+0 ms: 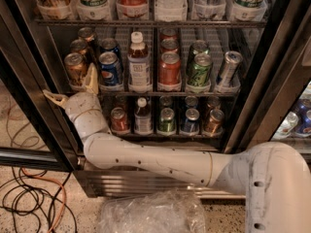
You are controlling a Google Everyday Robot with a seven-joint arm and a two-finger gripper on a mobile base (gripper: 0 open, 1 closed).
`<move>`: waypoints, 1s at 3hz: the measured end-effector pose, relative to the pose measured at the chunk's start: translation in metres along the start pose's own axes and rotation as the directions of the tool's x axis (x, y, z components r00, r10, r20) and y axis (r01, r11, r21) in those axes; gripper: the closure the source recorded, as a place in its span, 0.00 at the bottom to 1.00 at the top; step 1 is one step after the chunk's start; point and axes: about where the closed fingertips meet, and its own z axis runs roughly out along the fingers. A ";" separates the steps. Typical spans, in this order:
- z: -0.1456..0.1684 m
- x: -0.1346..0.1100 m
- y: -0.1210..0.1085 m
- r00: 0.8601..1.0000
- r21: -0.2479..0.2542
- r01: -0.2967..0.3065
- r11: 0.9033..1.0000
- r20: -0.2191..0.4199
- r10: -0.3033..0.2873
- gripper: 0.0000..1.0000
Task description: Pick orange can from middle shelf of fridge
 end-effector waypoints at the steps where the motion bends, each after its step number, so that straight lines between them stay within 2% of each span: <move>1: 0.007 0.008 0.007 1.000 -0.009 -0.022 1.000 -0.013 0.022 0.06; 2: 0.012 0.014 -0.019 0.998 -0.062 0.026 0.998 -0.055 -0.029 0.00; 3: 0.010 0.013 0.003 0.997 -0.150 -0.026 0.988 -0.081 0.014 0.00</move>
Offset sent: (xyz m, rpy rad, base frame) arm 0.0082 0.0035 -0.0069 -0.2632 0.1470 0.3212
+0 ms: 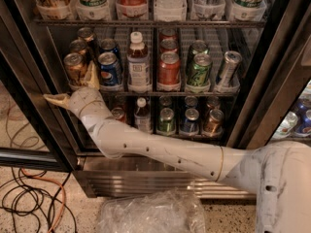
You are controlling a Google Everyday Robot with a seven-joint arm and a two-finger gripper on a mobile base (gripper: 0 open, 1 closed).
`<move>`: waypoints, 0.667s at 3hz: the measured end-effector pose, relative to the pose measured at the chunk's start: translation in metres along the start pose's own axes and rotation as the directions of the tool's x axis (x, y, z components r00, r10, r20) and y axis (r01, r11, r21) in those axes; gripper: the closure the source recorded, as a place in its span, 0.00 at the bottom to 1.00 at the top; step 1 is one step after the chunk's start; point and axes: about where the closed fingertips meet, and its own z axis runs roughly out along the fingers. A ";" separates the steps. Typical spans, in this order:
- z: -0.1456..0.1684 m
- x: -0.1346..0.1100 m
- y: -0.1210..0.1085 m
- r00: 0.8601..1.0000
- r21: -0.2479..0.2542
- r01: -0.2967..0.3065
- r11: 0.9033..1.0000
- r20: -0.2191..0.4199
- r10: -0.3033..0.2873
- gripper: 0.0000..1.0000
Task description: Pick orange can from middle shelf of fridge
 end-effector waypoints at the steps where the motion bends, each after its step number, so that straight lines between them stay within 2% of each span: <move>1: 0.000 0.000 0.000 1.000 0.000 0.000 1.000 0.000 0.000 0.00; 2: 0.000 0.000 0.000 1.000 0.000 0.000 1.000 0.000 0.000 0.18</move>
Offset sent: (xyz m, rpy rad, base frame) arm 0.0001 0.0000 -0.0003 0.0002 0.0005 -0.0001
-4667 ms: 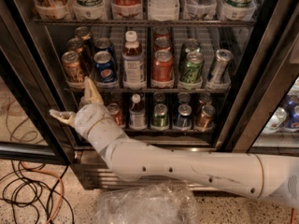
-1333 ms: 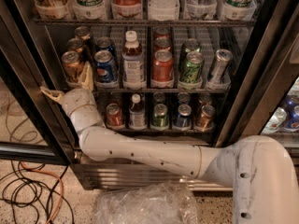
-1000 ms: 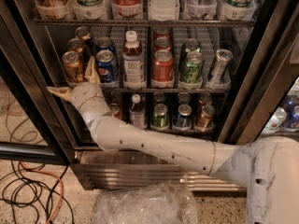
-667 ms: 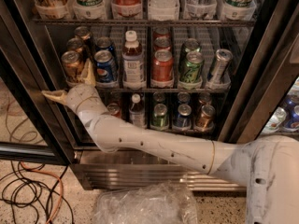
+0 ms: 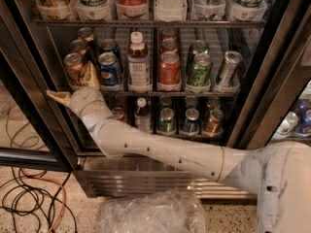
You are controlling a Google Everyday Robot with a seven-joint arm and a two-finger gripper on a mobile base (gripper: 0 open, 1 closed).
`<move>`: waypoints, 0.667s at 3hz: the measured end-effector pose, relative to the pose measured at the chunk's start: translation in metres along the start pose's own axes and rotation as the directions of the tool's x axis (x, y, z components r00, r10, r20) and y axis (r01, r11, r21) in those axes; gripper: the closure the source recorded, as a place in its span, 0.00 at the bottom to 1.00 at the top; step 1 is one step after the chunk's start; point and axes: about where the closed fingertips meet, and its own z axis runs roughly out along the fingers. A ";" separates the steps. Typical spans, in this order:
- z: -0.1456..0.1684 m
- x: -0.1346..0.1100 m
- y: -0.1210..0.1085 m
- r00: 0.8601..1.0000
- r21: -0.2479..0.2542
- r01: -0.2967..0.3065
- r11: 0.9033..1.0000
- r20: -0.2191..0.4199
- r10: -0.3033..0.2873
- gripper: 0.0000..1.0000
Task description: Pick orange can from middle shelf of fridge
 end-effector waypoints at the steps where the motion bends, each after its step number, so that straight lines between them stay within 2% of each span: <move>1: -0.001 -0.001 0.003 1.000 -0.025 0.002 1.000 -0.007 -0.002 0.16; 2: -0.019 -0.017 0.009 0.999 -0.041 0.028 0.999 -0.036 -0.029 0.06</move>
Offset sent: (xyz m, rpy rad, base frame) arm -0.0660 -0.0003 0.0135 -0.1143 0.0619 0.0282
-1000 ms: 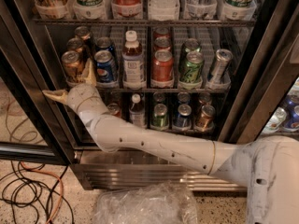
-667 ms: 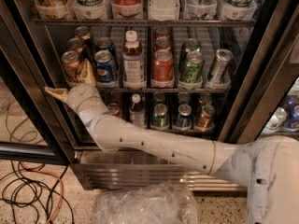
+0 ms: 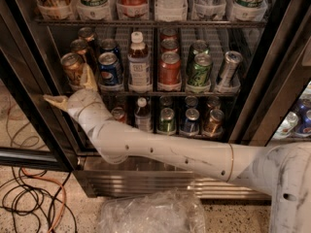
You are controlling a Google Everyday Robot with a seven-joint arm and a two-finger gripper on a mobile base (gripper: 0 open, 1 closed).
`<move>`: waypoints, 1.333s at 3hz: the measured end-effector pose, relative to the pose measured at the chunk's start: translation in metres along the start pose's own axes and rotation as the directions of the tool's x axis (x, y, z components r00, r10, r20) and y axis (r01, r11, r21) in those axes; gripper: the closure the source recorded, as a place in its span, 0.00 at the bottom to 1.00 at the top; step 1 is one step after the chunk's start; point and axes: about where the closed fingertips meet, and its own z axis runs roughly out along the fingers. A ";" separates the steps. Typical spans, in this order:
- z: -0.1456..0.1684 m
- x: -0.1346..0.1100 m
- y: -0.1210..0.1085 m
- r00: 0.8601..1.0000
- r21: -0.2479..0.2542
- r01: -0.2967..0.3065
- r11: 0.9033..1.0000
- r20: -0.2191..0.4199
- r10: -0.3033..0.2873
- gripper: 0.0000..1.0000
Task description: Pick orange can from middle shelf of fridge
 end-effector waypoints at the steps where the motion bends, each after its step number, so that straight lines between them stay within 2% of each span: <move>1: -0.028 -0.023 0.026 0.998 -0.008 0.014 1.000 -0.054 -0.014 0.07; 2: -0.052 -0.030 0.034 0.992 0.039 0.018 0.999 -0.127 -0.013 0.00; 3: -0.053 -0.025 0.029 0.989 0.062 0.016 0.998 -0.145 -0.007 0.00; 4: -0.053 -0.025 0.029 0.990 0.061 0.016 0.998 -0.144 -0.007 0.10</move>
Offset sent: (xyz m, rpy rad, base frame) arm -0.1002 -0.0102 0.0036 -0.0902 0.1431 -0.1815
